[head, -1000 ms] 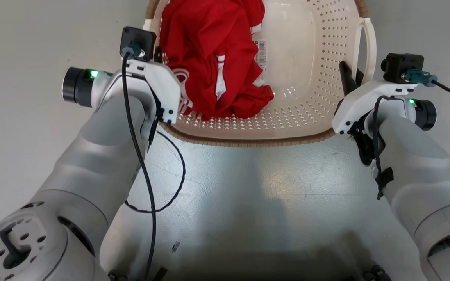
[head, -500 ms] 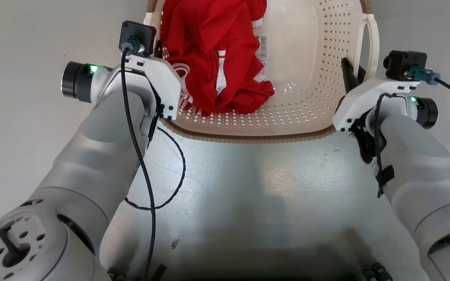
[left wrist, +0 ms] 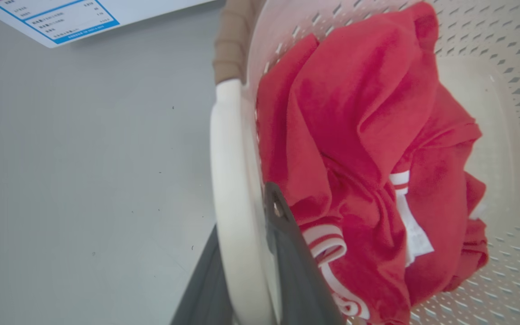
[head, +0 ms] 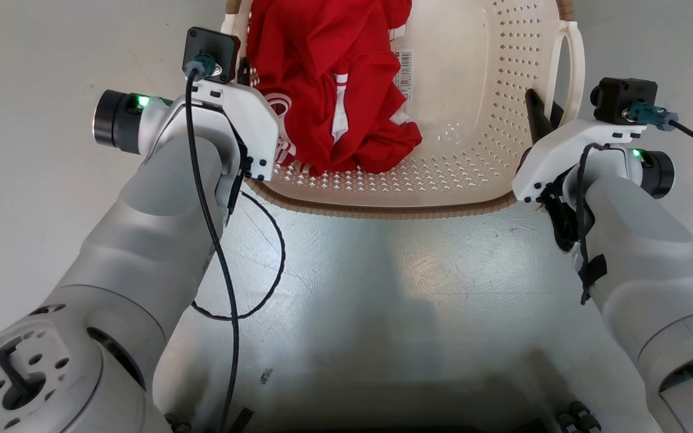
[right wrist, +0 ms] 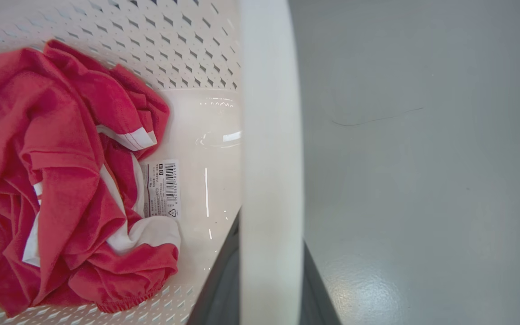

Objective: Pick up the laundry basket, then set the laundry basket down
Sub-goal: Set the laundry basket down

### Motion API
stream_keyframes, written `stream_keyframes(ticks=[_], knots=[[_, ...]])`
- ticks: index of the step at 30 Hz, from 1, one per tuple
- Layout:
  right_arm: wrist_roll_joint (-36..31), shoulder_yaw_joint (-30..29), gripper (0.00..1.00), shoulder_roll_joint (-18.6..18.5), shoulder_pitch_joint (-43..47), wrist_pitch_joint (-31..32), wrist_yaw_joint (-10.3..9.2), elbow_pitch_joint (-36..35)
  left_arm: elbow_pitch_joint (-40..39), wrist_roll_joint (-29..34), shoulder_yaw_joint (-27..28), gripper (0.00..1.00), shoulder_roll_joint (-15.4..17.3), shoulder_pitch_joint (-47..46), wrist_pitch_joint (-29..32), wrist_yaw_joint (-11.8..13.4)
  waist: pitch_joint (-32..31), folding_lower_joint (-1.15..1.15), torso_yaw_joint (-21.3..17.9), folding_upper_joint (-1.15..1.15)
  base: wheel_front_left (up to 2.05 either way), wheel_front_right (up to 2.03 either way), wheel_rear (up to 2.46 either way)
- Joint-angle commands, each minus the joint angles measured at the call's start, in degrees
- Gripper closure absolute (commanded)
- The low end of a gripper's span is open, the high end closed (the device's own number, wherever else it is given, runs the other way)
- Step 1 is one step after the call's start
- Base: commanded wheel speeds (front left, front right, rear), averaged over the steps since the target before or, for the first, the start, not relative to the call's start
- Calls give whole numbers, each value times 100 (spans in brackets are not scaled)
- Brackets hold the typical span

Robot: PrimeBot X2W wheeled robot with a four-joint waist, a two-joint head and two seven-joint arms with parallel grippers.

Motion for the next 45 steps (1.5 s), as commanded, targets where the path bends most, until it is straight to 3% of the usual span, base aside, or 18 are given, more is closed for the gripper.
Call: stream_keyframes(ticks=[1, 12, 13, 14, 15, 16, 32, 45], knots=[[6, 73, 100, 164, 175, -110, 42, -84, -7, 0, -3, 100, 91, -66, -54, -3, 1, 0, -2, 0, 0, 0, 0], [-32, -9, 100, 164, 201, -84, 42, -84, -4, -42, -13, 100, 86, -44, -15, 13, 9, 0, 13, 0, 0, 0, 0], [-48, -38, 63, 164, 209, -71, 42, -84, -4, -46, -13, 100, 85, -41, -12, 13, 8, 0, 15, 0, 0, 0, 0], [-69, -67, 2, 164, 217, -64, 42, -84, -4, -51, -13, 56, 85, -39, -10, 13, 6, 0, 18, 0, 0, 0, 0], [-91, -103, 0, 164, 226, -62, 42, -84, -4, -57, -10, 36, 84, -39, -16, 18, 3, 0, 20, 0, 0, 0, 0], [-114, -137, 0, 164, 235, -62, 42, -84, -4, -59, -10, 0, 84, -41, -24, 23, -1, 0, 23, 0, 0, 0, 0], [-217, -303, 0, 164, 356, -126, 42, -83, -2, -170, 58, 0, 79, 101, -140, 64, -210, 0, 29, 0, 0, 0, 0], [-166, -103, 0, 164, 517, -177, 42, -85, -38, -378, 302, 0, 77, 602, -292, 40, -1052, 0, -15, 0, 0, 0, 0]])
